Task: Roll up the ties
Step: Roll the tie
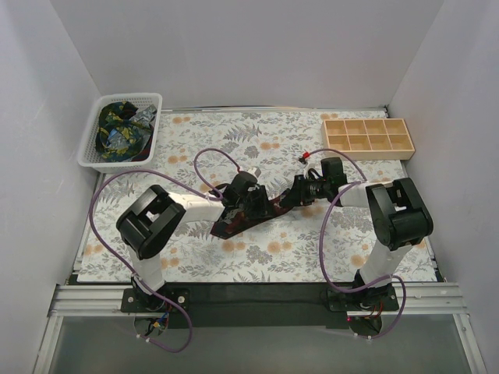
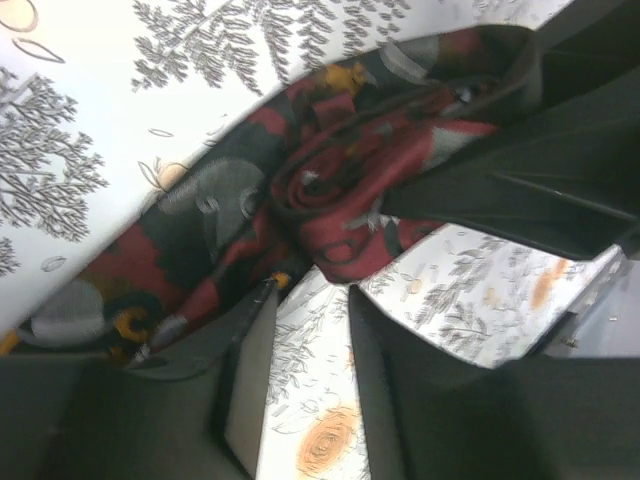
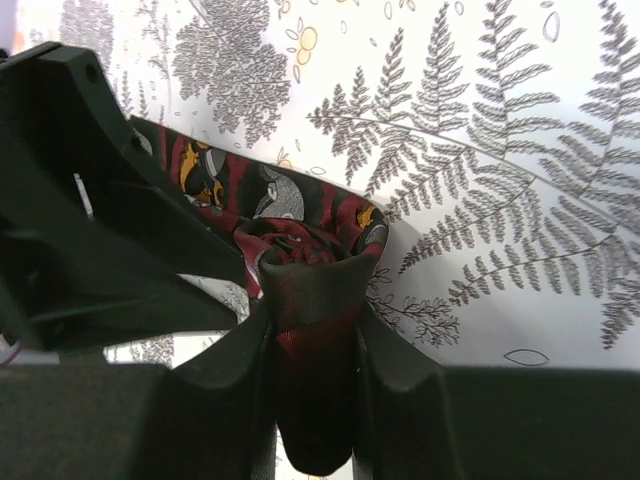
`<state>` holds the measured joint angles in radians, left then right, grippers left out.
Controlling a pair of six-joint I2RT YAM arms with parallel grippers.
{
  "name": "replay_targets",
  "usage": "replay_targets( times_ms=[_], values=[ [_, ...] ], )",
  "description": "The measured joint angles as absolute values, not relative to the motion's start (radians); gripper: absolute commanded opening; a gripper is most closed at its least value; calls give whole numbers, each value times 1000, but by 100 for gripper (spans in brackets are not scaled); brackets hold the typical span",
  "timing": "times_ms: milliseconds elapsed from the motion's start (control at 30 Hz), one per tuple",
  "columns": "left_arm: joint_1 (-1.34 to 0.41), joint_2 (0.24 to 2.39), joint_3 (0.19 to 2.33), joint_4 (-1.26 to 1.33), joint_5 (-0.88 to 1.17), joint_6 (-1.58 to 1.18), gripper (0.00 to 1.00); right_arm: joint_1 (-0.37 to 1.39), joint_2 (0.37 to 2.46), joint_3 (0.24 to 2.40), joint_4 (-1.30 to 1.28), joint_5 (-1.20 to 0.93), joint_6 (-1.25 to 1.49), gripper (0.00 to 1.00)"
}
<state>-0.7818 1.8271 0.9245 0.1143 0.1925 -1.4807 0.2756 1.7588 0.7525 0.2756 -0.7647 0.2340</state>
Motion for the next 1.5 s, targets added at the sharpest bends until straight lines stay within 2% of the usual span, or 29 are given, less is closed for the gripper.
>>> replay_targets(
  times_ms=[133,333,567,1067,1300,1500],
  values=[
    [-785,1785,917,95,170,-1460,43,281,1746,810,162,-702,174,1],
    [-741,1652,894,27,103,-1389,43,281,1740,859,63,-653,121,1],
    [-641,1645,895,-58,46,-1310,35,281,1740,903,-26,-638,89,1],
    [-640,1666,884,-216,37,-1219,12,281,1740,939,-97,-603,75,1],
    [-639,1668,873,-215,42,-1209,5,281,1740,942,-106,-577,102,1],
    [-638,1665,862,-202,42,-1209,4,279,1740,947,-110,-551,159,1]
  ],
)
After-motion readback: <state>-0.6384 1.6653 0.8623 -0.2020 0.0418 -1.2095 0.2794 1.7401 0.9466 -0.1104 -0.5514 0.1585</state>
